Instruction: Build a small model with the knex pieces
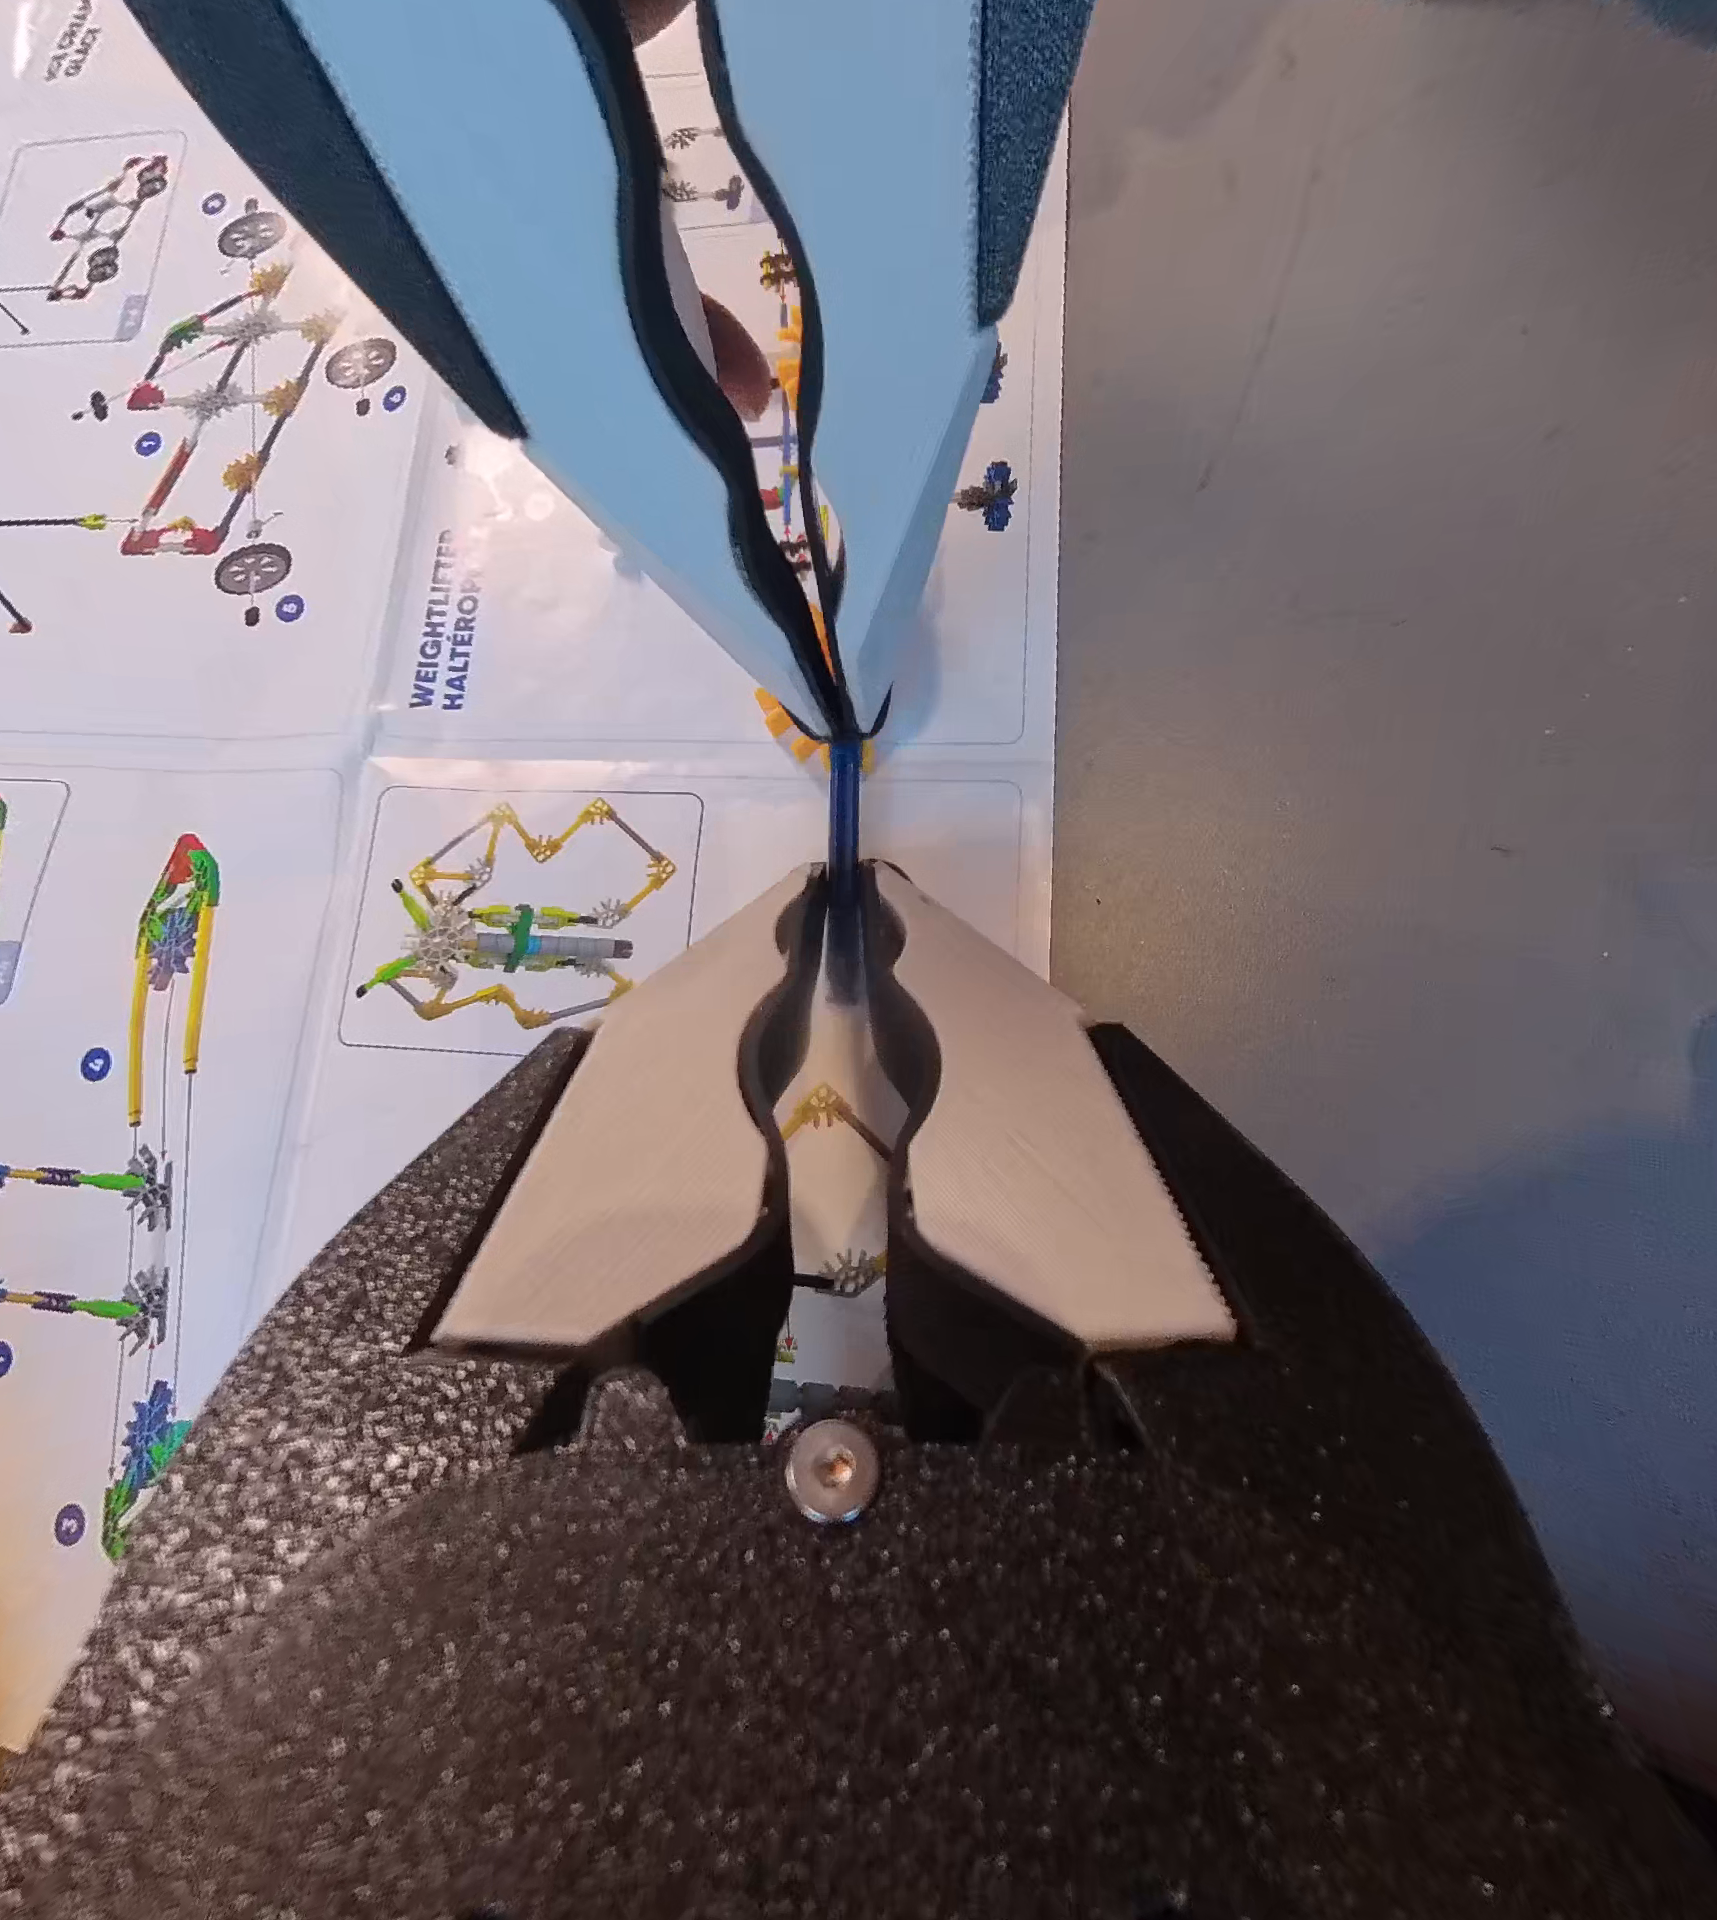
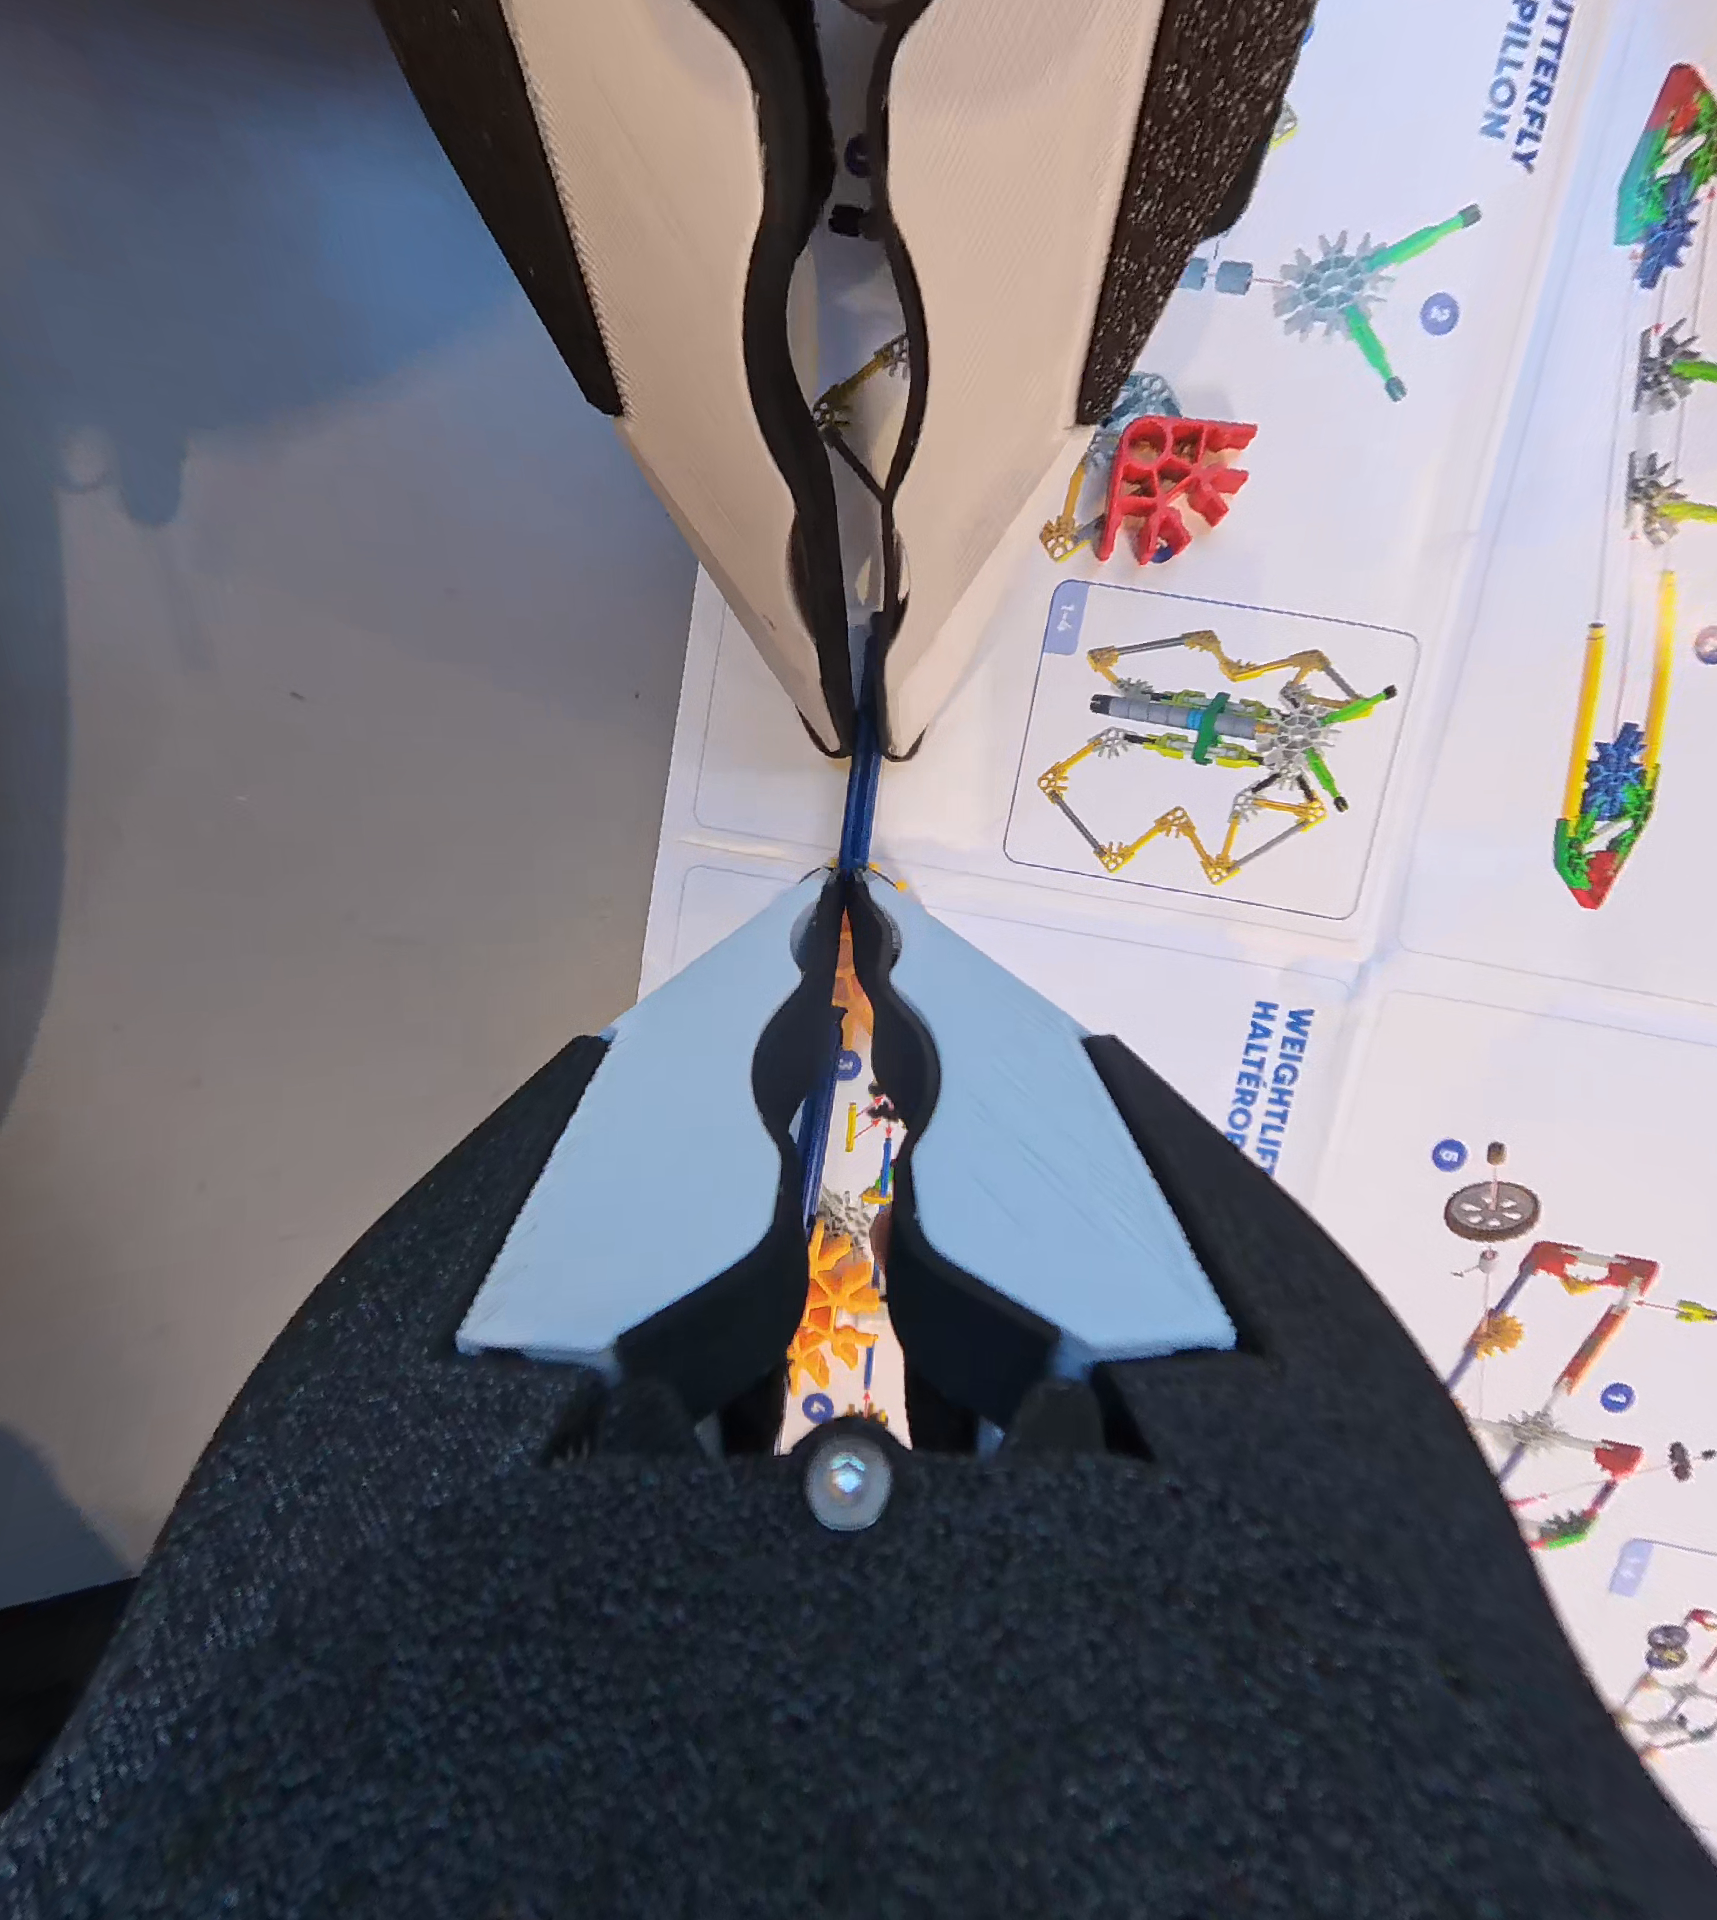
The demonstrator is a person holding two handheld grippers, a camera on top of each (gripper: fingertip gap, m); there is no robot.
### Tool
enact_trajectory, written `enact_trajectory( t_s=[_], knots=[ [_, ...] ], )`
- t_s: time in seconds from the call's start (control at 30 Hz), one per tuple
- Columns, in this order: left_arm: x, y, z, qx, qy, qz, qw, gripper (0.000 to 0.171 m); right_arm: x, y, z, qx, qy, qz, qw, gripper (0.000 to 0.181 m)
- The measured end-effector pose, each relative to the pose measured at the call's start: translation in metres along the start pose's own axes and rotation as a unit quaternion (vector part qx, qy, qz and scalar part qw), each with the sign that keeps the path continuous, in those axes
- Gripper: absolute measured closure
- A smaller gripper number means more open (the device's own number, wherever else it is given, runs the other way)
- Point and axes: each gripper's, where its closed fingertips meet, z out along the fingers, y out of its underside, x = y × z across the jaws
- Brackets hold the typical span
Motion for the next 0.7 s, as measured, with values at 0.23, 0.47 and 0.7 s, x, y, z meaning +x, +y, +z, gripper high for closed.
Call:
enact_trajectory(
  t_s=[0.23, 0.47, 0.7],
  knots=[
    [-0.0022, 0.0024, -0.0016, -0.003, -0.003, -0.004, 1.0, 0.166, 0.0001, 0.0009, 0.0007, -0.019, -0.013, 0.013, 1.0, 0.181],
    [-0.0019, 0.003, -0.0032, -0.004, 0.001, -0.009, 1.0, 0.168, -0.0001, 0.002, 0.0008, -0.025, -0.022, 0.039, 0.999, 0.181],
    [-0.0016, 0.0022, -0.0021, -0.001, 0.004, -0.013, 1.0, 0.168, -0.0006, 0.0028, 0.0012, -0.051, 0.001, 0.022, 0.998, 0.181]
  ],
)
